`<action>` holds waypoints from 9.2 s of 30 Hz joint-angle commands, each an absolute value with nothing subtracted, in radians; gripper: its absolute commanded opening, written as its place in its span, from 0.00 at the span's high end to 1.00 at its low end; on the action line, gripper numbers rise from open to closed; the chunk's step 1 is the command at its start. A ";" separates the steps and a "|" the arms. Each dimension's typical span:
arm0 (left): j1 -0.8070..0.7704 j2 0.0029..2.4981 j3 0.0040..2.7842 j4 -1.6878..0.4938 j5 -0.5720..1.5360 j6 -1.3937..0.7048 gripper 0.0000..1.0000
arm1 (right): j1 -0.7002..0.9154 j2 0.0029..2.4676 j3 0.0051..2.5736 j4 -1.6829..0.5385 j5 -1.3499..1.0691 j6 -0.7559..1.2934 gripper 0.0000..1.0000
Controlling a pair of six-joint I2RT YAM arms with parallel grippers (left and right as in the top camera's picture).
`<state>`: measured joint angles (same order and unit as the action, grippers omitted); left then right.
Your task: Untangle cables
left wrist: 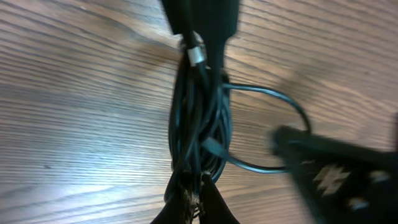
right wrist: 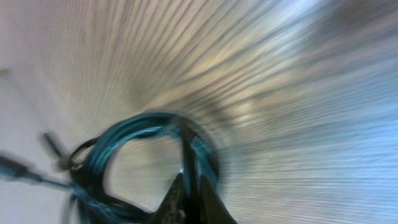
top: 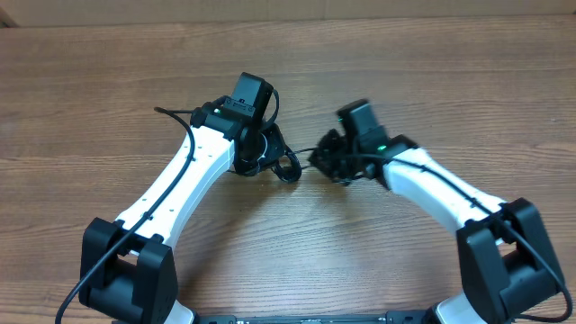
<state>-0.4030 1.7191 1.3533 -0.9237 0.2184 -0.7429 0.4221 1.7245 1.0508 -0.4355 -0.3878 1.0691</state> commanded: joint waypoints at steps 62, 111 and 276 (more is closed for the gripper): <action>-0.163 1.879 1.399 -0.440 0.545 -0.161 0.21 | 0.444 1.802 0.929 -0.382 -0.223 0.483 0.63; -0.337 1.876 1.381 -0.953 0.725 0.434 0.60 | 0.375 1.668 1.181 -0.826 -0.564 -0.218 0.96; -0.303 1.877 1.380 -0.576 1.064 -0.450 0.96 | 0.268 1.682 1.271 -0.915 -0.353 0.180 0.96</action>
